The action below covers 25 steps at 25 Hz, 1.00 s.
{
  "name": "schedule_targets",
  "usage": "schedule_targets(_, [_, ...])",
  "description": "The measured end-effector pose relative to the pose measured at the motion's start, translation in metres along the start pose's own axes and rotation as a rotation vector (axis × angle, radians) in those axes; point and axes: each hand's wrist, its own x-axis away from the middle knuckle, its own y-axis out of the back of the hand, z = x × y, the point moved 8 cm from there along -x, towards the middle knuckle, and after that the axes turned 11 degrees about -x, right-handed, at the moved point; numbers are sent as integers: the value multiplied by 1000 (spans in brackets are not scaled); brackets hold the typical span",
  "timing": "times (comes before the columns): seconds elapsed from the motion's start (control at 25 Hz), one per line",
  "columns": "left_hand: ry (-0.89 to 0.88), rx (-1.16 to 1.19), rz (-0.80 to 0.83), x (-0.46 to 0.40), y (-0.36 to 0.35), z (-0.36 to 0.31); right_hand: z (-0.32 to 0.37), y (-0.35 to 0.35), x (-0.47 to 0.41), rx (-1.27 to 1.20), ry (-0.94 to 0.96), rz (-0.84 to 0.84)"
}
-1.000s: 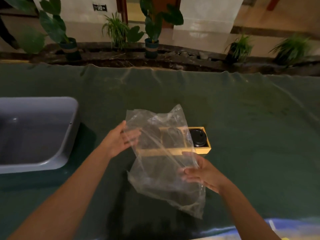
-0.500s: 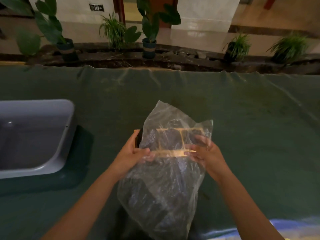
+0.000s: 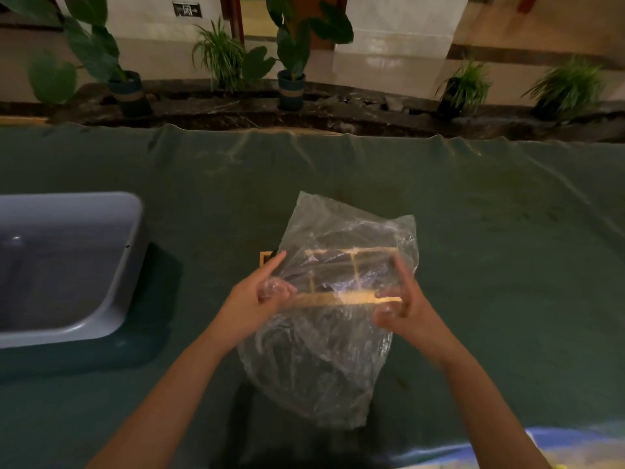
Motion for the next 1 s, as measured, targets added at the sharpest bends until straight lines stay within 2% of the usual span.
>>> schedule_targets(0.08, [33, -159, 38, -1, 2, 3, 11, 0, -3, 241, 47, -13])
schedule_targets(0.12, [21, -284, -4, -2, 7, 2, 17, 4, -4, 318, 59, -75])
schedule_targets(0.2, [-30, -551, -181, -2, 24, -8, 24, 13, -5, 451, 80, -223])
schedule_targets(0.24, [-53, -613, -264, -1, 31, -12, 25, 17, -6, 526, 84, -291])
schedule_targets(0.32, [-79, -528, -297, -2, 34, -10, 26, 20, -5, 609, 96, -370])
schedule_targets(0.4, [-21, -236, -83, -5, 25, -5, 31, 21, -6, 499, 54, -384])
schedule_targets(0.44, [28, -139, 37, -5, 19, -3, 27, 19, -8, 445, -18, -333])
schedule_targets(0.48, [61, -120, 104, -4, 15, -1, 26, 15, -9, 499, -80, -245])
schedule_targets(0.56, [53, -256, 102, -4, 16, -6, 30, -3, -11, 762, -89, -16])
schedule_targets(0.6, [29, -312, 112, -6, 14, -10, 35, -17, -13, 772, -46, 92])
schedule_targets(0.72, [-75, -226, 182, -12, 4, -33, 51, -66, -14, 560, 23, 340])
schedule_targets(0.8, [-15, 12, 19, -20, 21, -35, 57, -70, -26, 509, 103, 236])
schedule_targets(0.88, [139, 145, -119, -21, 35, -21, 56, -50, -38, 289, 67, -25])
schedule_targets(0.92, [230, 161, -103, -17, 30, -12, 48, -44, -40, 79, 12, -94])
schedule_targets(1.0, [410, 340, 34, -5, 5, 13, 28, -52, -43, -365, -118, -77])
